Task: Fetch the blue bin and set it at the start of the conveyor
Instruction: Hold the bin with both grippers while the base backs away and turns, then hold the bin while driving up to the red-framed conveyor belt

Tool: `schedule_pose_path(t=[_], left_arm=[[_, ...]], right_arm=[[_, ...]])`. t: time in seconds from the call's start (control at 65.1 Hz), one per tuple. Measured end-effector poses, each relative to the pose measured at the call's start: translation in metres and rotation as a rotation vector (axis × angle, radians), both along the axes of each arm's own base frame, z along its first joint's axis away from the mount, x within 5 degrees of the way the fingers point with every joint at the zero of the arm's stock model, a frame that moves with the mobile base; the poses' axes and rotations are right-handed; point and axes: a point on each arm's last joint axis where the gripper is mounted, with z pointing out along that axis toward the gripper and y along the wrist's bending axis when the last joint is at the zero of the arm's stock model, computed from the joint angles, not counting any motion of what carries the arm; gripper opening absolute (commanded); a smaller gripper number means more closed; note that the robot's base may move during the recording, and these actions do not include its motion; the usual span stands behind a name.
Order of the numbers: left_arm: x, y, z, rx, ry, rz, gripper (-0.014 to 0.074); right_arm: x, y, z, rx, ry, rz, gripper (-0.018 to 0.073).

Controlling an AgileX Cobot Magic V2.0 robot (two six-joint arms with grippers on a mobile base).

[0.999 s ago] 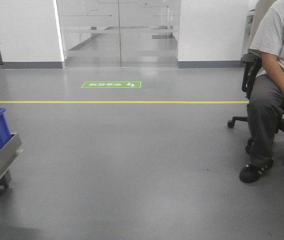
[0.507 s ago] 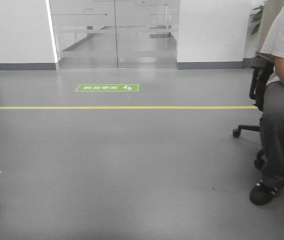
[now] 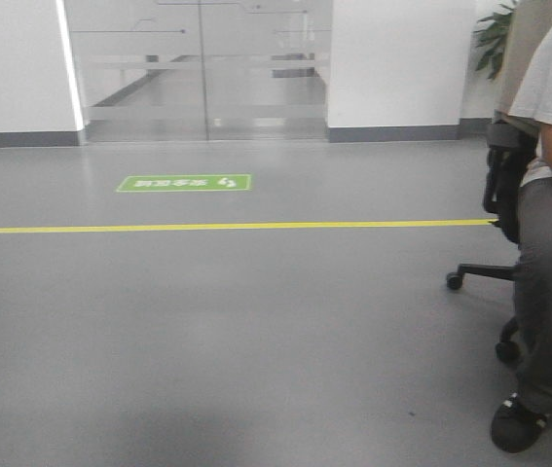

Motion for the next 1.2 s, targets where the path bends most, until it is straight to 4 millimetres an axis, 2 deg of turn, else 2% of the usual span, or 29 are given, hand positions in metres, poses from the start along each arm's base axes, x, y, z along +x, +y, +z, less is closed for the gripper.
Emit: schedule_pose_path(t=[0.722, 1.198], left_arm=[[0.002, 0.006, 0.002, 0.036, -0.030, 0.033, -0.0111], [0.002, 0.006, 0.002, 0.036, -0.028, 0.036, -0.0111]], right_arm=[[0.048, 0.012, -0.010, 0.041, -0.191, -0.005, -0.0153], [0.051, 0.013, -0.012, 0.042, -0.200, -0.005, -0.0153]])
